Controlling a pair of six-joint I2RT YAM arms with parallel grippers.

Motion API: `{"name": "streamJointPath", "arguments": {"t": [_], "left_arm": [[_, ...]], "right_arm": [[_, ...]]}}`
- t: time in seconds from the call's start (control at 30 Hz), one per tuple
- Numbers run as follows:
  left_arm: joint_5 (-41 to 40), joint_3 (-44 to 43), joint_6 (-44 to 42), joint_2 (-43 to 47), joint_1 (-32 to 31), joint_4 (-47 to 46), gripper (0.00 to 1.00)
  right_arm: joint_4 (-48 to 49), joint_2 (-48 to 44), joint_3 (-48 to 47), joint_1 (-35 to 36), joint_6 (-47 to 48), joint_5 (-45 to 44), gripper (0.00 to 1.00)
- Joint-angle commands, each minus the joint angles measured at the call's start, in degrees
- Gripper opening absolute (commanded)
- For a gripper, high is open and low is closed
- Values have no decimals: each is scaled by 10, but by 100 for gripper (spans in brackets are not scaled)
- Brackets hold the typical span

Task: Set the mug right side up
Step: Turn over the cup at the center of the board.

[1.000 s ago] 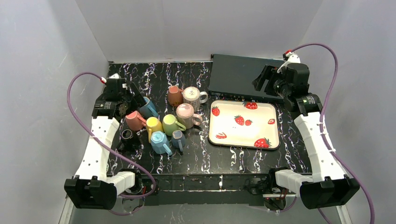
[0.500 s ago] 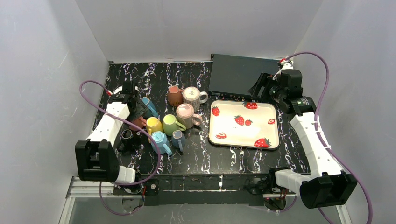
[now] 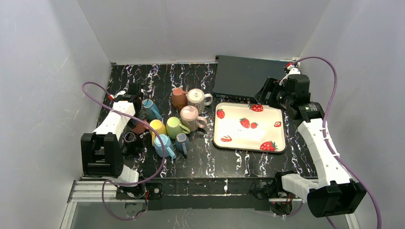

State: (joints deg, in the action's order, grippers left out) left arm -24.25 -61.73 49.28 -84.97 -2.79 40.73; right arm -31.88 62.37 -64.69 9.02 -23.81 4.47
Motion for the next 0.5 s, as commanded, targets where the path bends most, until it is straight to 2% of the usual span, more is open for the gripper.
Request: {"name": "streamJointPath", "arguments": {"t": [0.0,0.17,0.27,0.37,0.47], "left_arm": [[-27,-10,-8,-2,2,-7,53],[-1,-33,-105,-28,2,-48,52],[14,-62,-154,-56,2,-45,47],[23,-69,-170,-64,2,-46,41],[22,-64,-162,-62,2,-45,40]], "right_arm": [[-1,-14,5,-2,3,-3,84],[-2,-16,6,-1,1,2,84],[-4,-18,9,-2,0,-1,84],[-6,-18,10,-2,0,-2,83],[-7,-20,15,-2,-3,-1,83]]}}
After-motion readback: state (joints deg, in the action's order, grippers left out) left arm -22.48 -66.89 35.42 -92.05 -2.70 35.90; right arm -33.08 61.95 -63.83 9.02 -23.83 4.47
